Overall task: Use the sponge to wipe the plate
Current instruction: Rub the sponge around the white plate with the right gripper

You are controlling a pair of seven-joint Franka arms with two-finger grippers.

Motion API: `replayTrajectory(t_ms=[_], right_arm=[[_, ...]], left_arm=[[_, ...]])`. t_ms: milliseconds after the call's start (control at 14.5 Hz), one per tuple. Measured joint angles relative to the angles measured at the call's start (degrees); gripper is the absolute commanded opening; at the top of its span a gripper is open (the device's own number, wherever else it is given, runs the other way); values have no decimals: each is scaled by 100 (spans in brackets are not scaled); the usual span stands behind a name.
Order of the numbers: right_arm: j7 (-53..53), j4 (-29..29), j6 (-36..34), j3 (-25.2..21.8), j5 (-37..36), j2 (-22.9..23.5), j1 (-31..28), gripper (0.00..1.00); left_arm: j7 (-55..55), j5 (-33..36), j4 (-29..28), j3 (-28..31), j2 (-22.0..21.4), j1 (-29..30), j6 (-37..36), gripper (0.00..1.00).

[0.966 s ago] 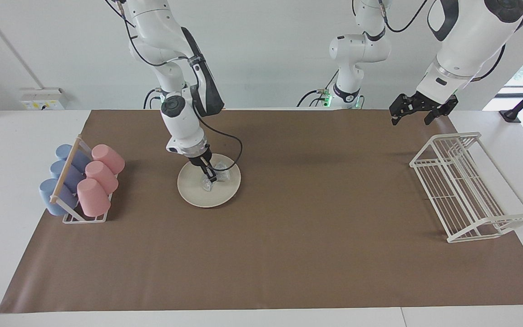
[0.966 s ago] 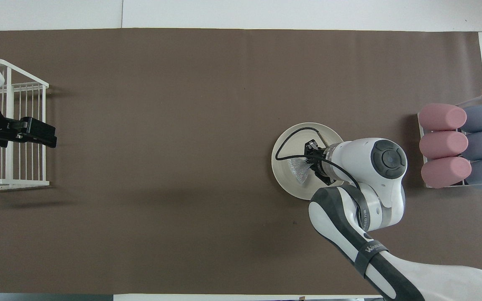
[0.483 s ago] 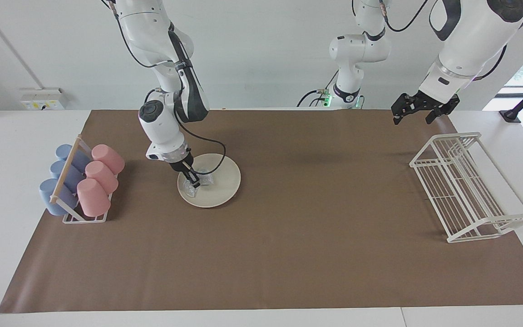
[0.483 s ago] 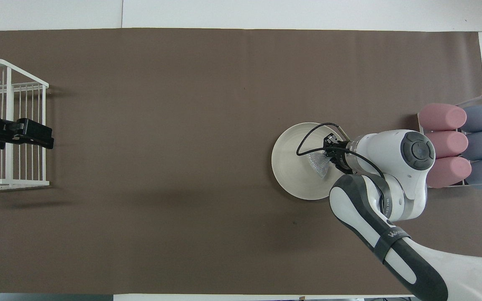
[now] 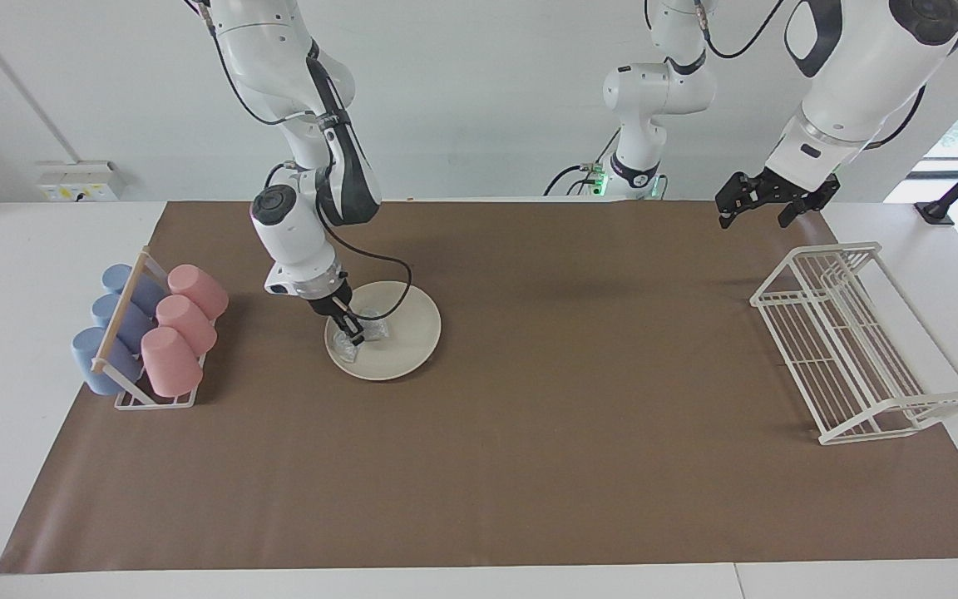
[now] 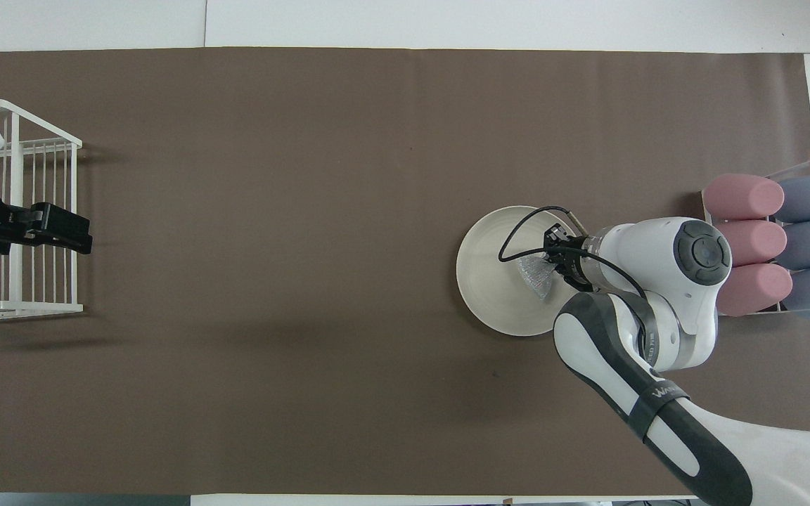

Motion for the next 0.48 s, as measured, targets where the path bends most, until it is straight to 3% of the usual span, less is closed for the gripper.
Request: replayTrajectory(t_ms=[483], right_arm=[[1528,33,98,20,0,27,804,0]], left_arm=[[0,-4,-36,1,-16,0,9,100]])
